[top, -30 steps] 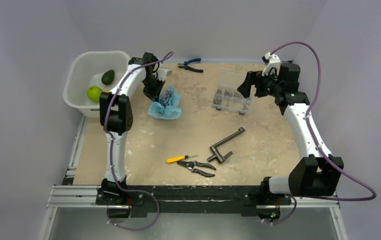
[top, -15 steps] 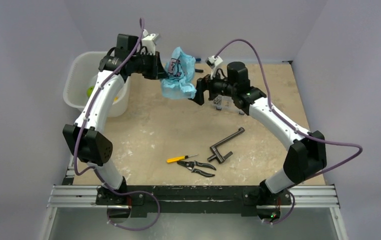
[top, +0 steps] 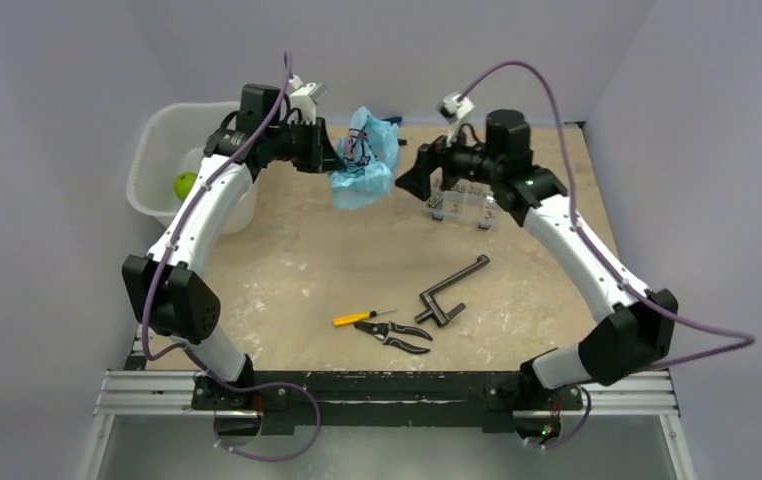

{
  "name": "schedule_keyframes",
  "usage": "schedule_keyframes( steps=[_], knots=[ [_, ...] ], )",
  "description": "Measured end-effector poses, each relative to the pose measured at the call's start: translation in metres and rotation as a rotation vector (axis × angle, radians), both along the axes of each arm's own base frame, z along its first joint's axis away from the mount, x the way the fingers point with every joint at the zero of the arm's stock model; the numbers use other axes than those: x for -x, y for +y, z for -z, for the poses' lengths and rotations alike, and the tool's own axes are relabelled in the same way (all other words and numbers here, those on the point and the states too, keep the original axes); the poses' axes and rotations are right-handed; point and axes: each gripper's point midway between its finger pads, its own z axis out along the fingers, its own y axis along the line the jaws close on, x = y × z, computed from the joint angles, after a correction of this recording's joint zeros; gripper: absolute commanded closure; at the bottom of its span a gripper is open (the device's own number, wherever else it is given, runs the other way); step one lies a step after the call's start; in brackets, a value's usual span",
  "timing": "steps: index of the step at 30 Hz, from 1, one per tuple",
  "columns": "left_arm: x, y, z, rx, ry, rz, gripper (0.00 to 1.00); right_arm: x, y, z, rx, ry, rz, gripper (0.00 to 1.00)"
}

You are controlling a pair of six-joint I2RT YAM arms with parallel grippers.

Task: Place the fake fruits into the plastic bag and tie a complex knot

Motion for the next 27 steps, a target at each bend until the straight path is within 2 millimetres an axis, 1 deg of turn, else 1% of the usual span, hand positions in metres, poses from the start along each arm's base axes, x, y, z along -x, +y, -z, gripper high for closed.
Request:
schedule_keyframes(
  steps=[2, 3, 4, 5, 7, 8, 9, 10, 12, 14, 16, 17, 18, 19, 20, 22, 23, 25, 27],
  knots=[
    [0.0, 0.003, -0.01, 0.004, -0.041, -0.002, 1.0, 0.001, -0.029, -0.021, -0.014, -0.02, 0.054, 0.01],
    [0.0, 0.003, -0.013, 0.007, -0.054, -0.003, 1.0, 0.001, -0.04, -0.035, -0.03, -0.042, 0.082, 0.01],
    [0.001, 0.004, -0.018, 0.011, -0.071, -0.003, 1.0, 0.003, -0.045, -0.048, -0.05, -0.063, 0.096, 0.01],
    [0.003, 0.004, -0.022, 0.015, -0.084, -0.003, 1.0, 0.006, -0.046, -0.066, -0.083, -0.087, 0.104, 0.01],
    [0.004, 0.003, -0.027, 0.023, -0.104, 0.0, 1.0, 0.01, -0.037, -0.096, -0.145, -0.132, 0.097, 0.01],
    [0.003, 0.002, -0.029, 0.026, -0.111, 0.003, 1.0, 0.01, -0.032, -0.105, -0.167, -0.144, 0.096, 0.01],
    [0.003, 0.001, -0.03, 0.03, -0.118, 0.007, 1.0, 0.01, -0.025, -0.108, -0.183, -0.142, 0.094, 0.01],
    [0.003, 0.0, -0.031, 0.031, -0.12, 0.008, 1.0, 0.009, -0.019, -0.107, -0.193, -0.133, 0.093, 0.01],
    [0.004, -0.003, -0.032, 0.037, -0.122, 0.015, 1.0, 0.006, -0.002, -0.092, -0.193, -0.091, 0.082, 0.01],
    [0.006, -0.009, -0.036, 0.061, -0.128, 0.037, 1.0, 0.001, 0.012, -0.066, -0.167, -0.04, 0.08, 0.01],
    [0.011, -0.015, -0.042, 0.097, -0.132, 0.067, 1.0, -0.001, 0.024, -0.029, -0.121, 0.025, 0.081, 0.01],
    [0.015, -0.019, -0.044, 0.12, -0.132, 0.089, 1.0, -0.002, 0.025, -0.012, -0.094, 0.052, 0.087, 0.04],
    [0.019, -0.021, -0.047, 0.14, -0.13, 0.106, 1.0, -0.001, 0.026, 0.005, -0.063, 0.075, 0.089, 0.12],
    [0.025, -0.023, -0.05, 0.164, -0.128, 0.13, 1.0, 0.0, 0.022, 0.023, -0.025, 0.096, 0.099, 0.18],
    [0.032, -0.024, -0.055, 0.189, -0.124, 0.151, 1.0, 0.002, 0.019, 0.032, -0.002, 0.105, 0.101, 0.24],
    [0.046, -0.026, -0.066, 0.246, -0.119, 0.196, 1.0, 0.005, 0.013, 0.042, 0.025, 0.097, 0.088, 0.43],
    [0.053, -0.026, -0.072, 0.275, -0.115, 0.215, 1.0, 0.01, 0.01, 0.045, 0.032, 0.088, 0.077, 0.59],
    [0.066, -0.027, -0.083, 0.339, -0.096, 0.255, 1.0, 0.023, 0.006, 0.04, 0.028, 0.054, 0.032, 0.99],
    [0.074, -0.026, -0.091, 0.393, -0.079, 0.279, 1.0, 0.034, 0.005, 0.024, 0.013, -0.003, -0.014, 1.0]
  ],
)
